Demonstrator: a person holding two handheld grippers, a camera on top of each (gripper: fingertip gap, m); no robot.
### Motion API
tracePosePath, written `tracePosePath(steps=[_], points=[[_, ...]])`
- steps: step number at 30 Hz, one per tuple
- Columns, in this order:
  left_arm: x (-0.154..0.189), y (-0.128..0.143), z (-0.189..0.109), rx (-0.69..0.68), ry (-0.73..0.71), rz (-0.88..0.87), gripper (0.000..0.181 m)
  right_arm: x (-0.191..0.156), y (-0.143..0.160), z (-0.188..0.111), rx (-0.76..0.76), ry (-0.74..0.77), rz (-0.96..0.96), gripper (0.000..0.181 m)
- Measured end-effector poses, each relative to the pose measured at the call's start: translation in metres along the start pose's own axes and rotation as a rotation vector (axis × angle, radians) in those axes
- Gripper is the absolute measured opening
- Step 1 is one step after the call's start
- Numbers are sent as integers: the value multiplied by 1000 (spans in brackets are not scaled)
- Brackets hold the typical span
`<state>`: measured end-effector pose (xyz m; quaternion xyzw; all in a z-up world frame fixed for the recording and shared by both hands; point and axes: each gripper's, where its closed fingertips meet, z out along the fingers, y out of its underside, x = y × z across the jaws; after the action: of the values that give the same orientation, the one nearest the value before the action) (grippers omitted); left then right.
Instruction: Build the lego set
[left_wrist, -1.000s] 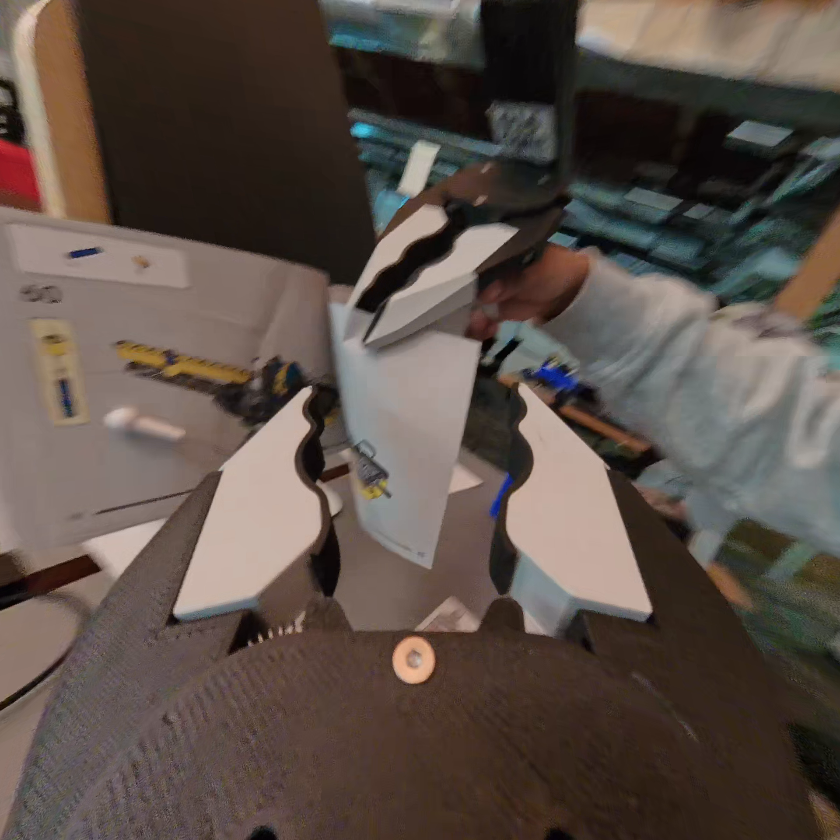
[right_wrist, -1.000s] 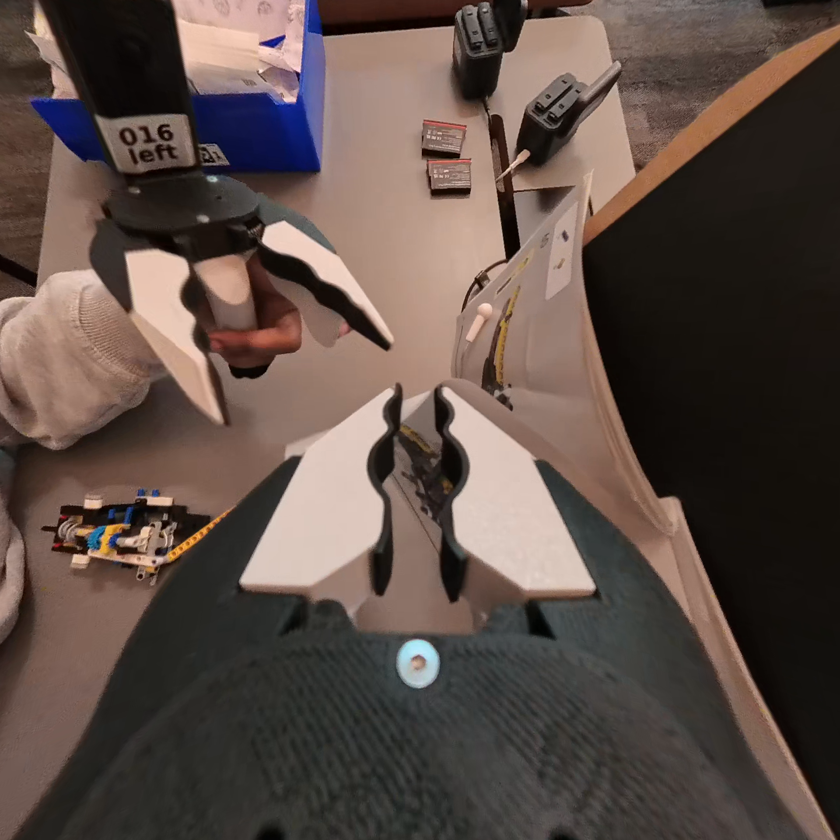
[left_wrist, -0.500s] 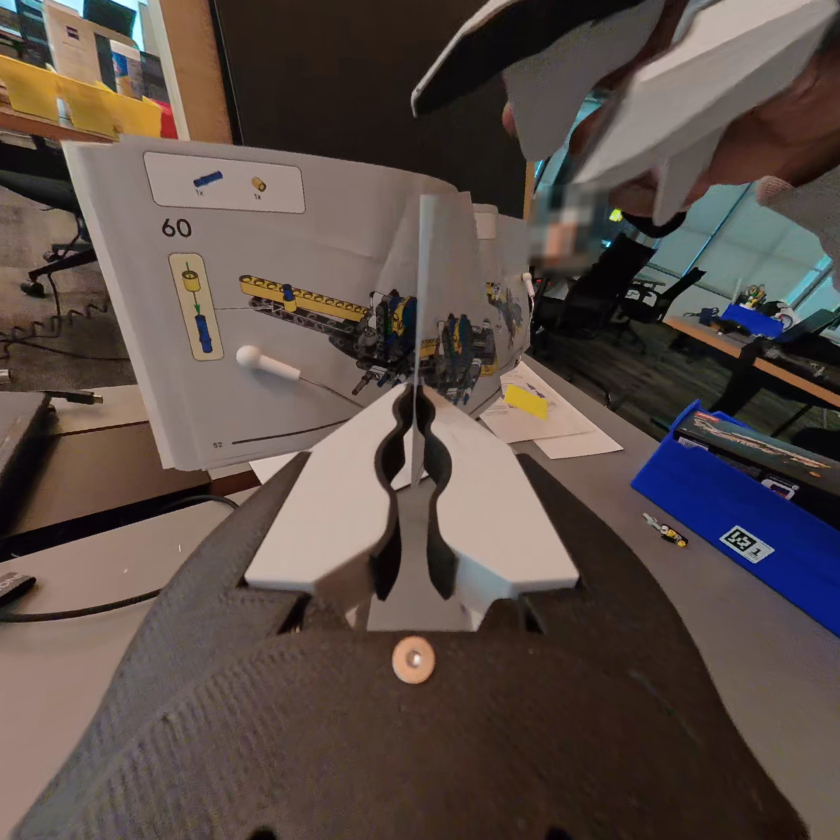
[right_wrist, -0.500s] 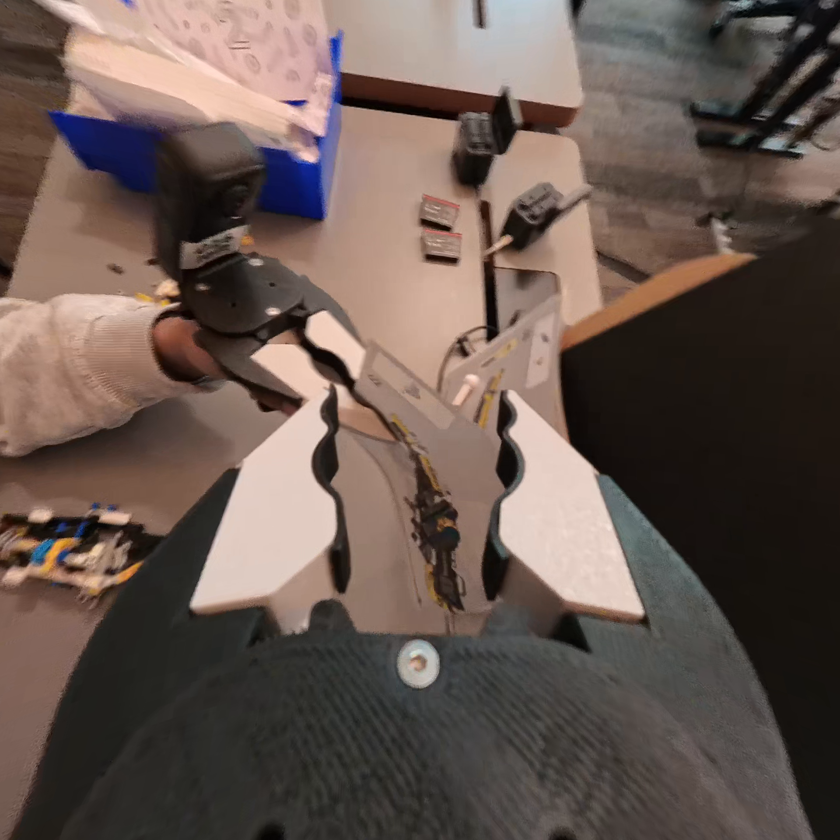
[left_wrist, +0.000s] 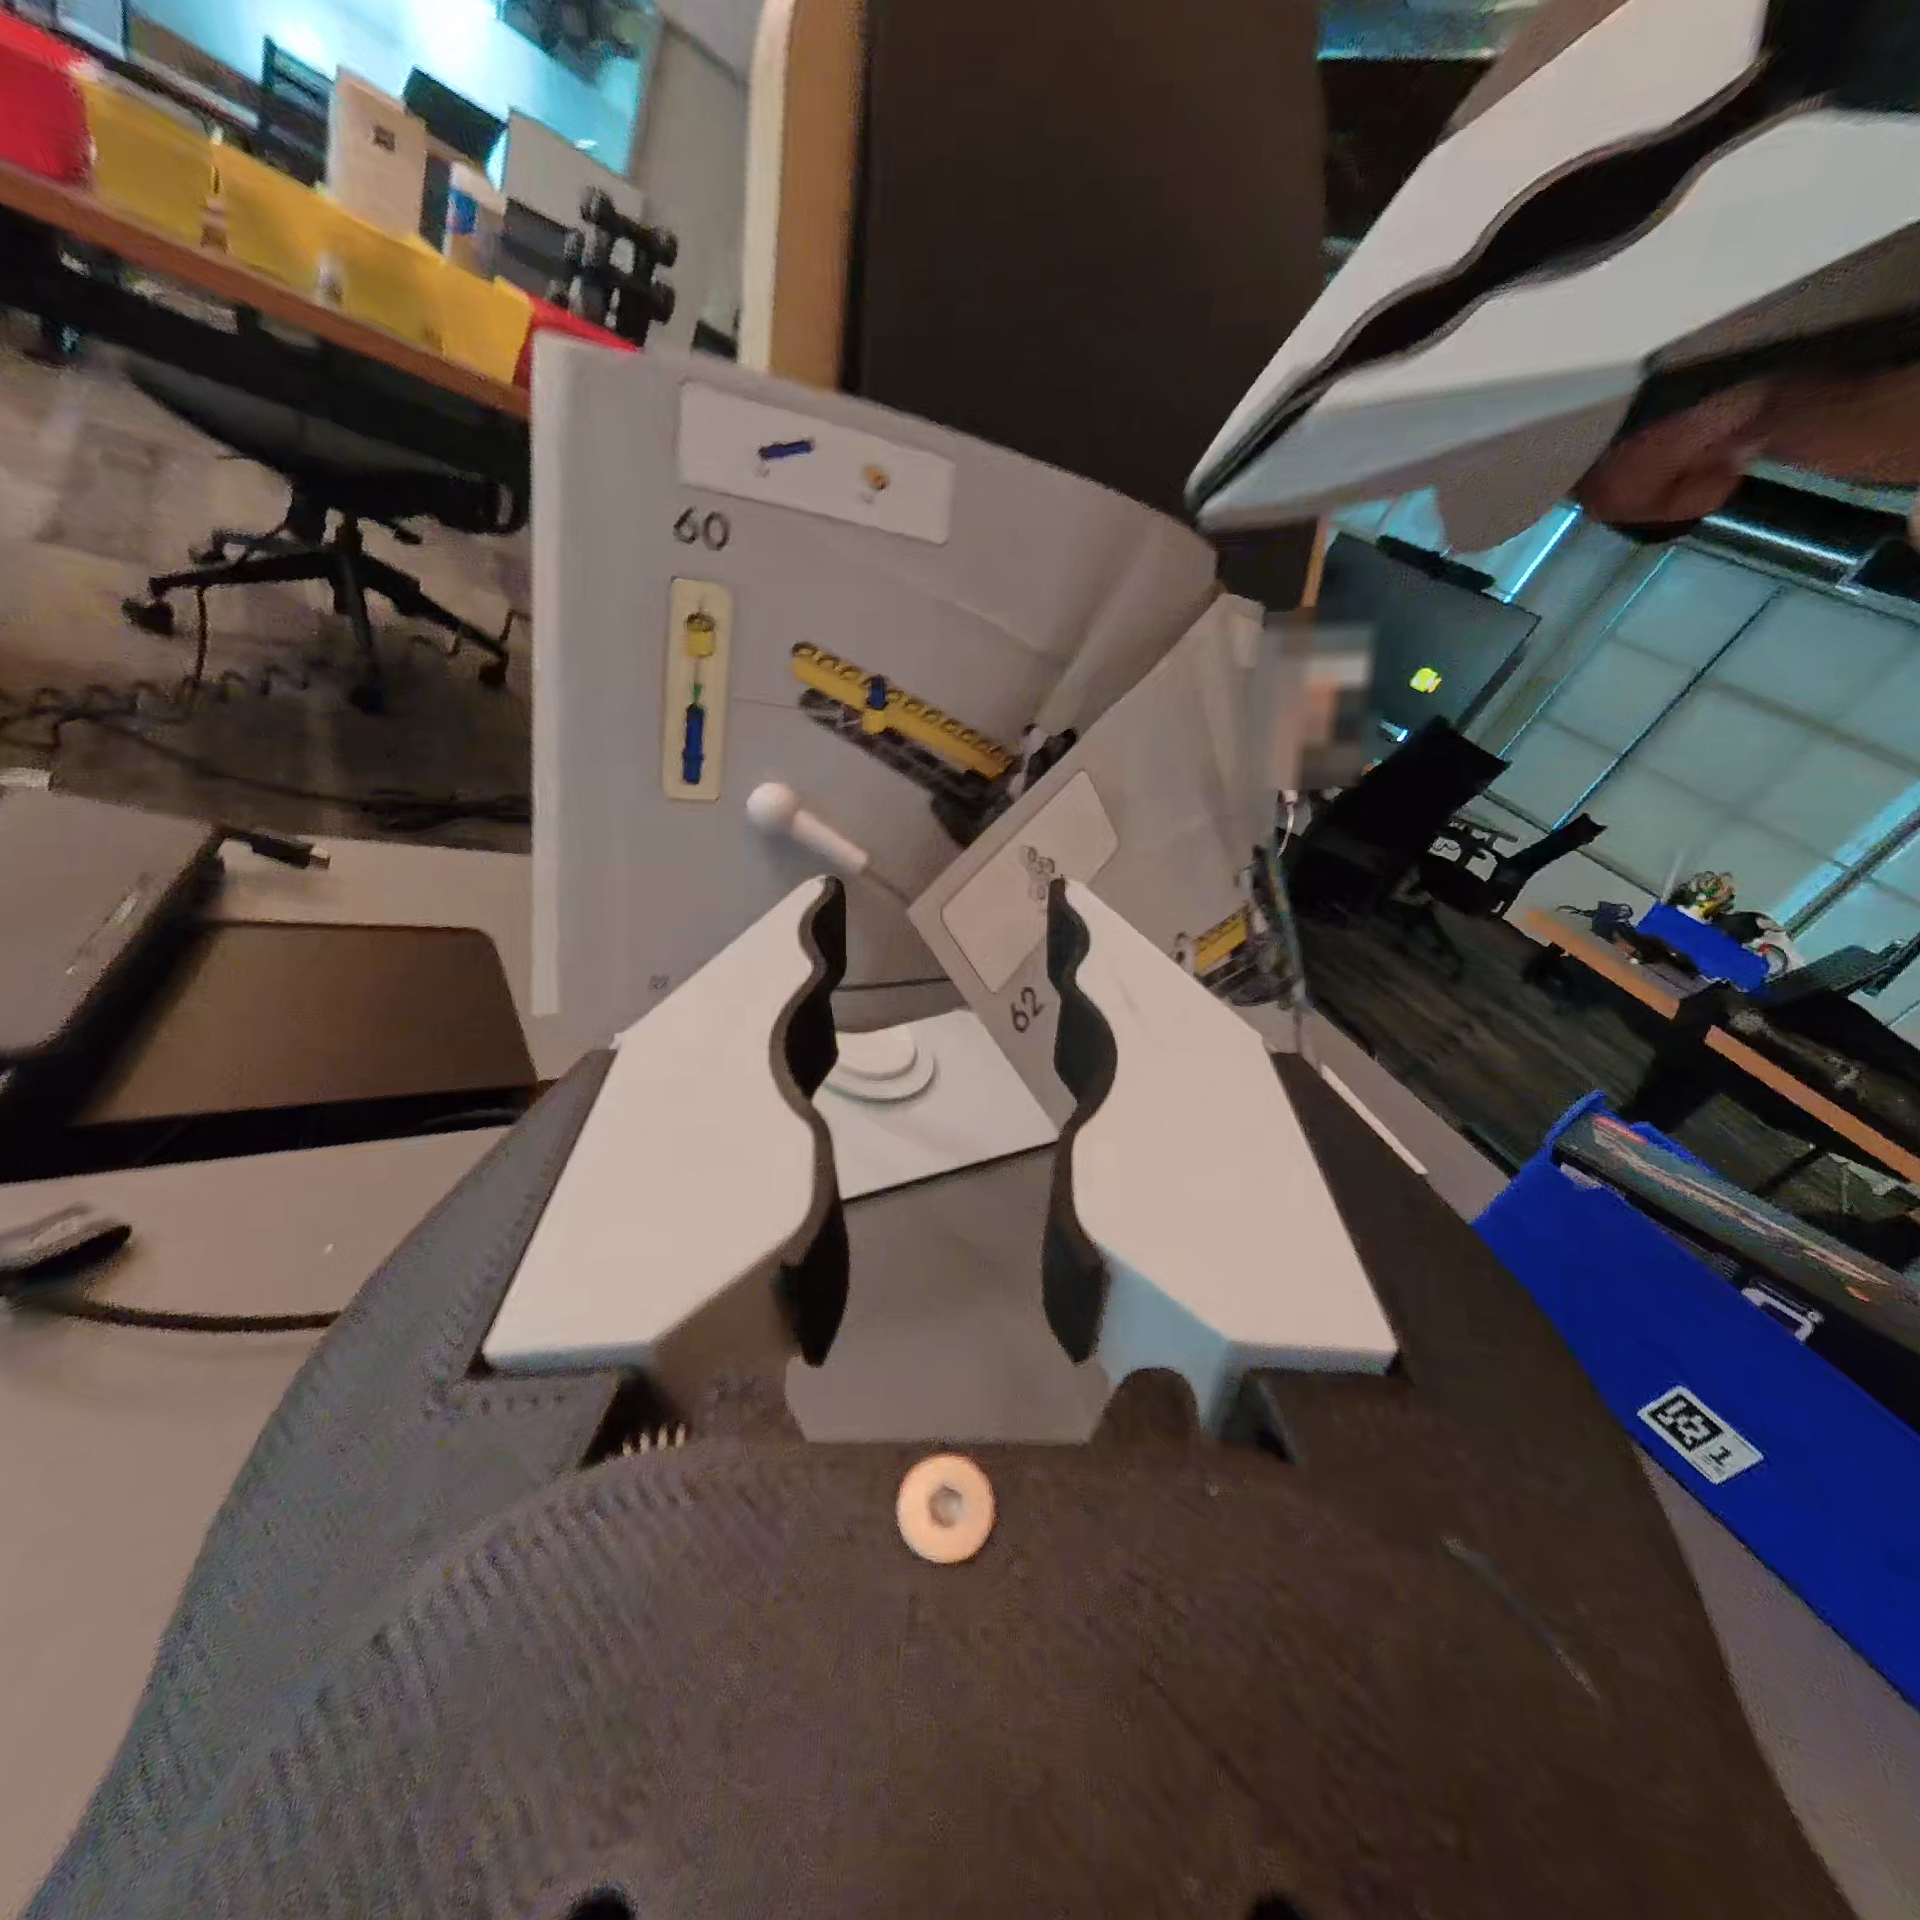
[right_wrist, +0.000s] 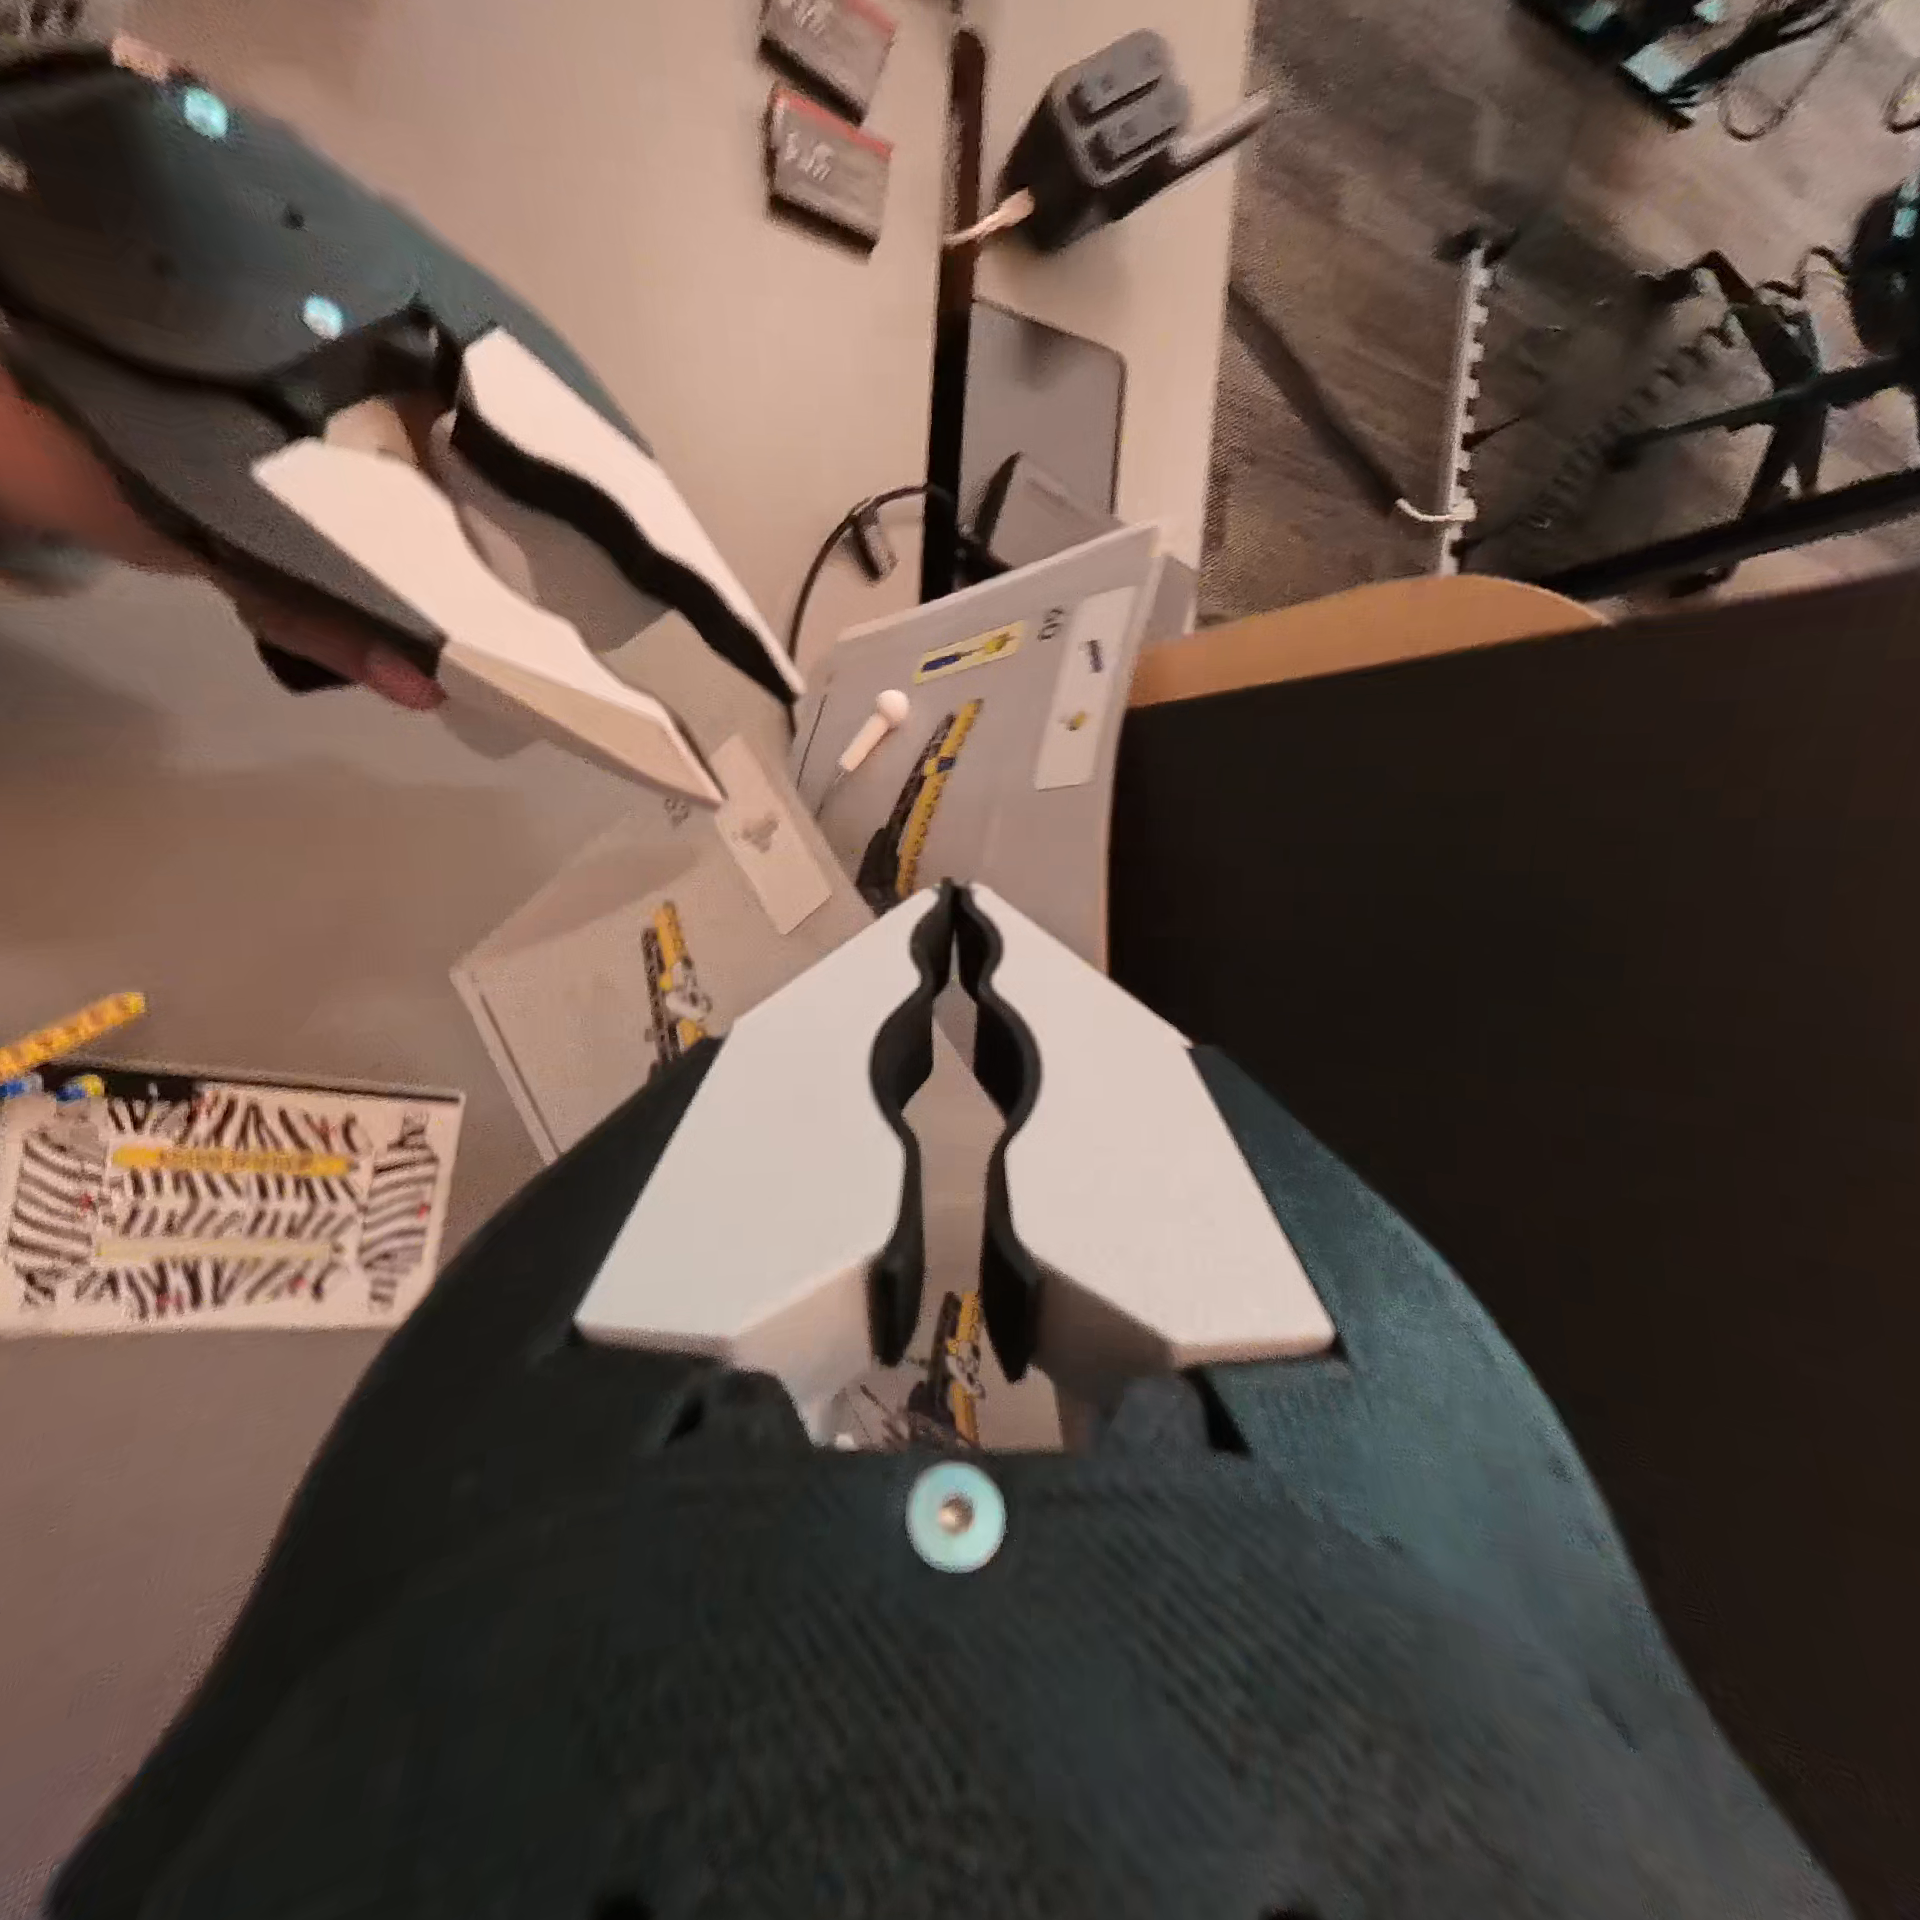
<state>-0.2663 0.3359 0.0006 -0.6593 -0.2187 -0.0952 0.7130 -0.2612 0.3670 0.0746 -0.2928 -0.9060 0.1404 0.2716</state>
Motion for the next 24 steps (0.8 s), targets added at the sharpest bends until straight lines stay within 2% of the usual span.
tracePosePath(steps=[1,2,5,7,12,15,17,19,23,24], points=[[-3,4,1,-19,-2,-9,36,4,0,-3,17,15,33,0],[-1,7,2,-32,16,-15,35,3,0,-5,30,14,49,0],[9,12,6,-47,69,-21,11,-11,0,-6,60,-22,5,0],[11,17,10,-65,67,-13,0,-21,2,-4,57,-29,-54,18],[22,14,10,-50,104,35,0,-44,15,20,-64,-113,-93,47],[34,6,5,-21,145,122,0,-51,18,31,-125,-162,-105,64],[39,-2,1,15,149,182,0,-55,19,34,-154,-203,-129,53],[42,-8,-2,42,151,214,0,-55,17,35,-161,-208,-166,32],[34,-19,-4,94,90,178,0,-54,14,36,-168,-210,-184,0],[30,-22,-5,113,69,157,3,-51,15,35,-182,-199,-168,0]])
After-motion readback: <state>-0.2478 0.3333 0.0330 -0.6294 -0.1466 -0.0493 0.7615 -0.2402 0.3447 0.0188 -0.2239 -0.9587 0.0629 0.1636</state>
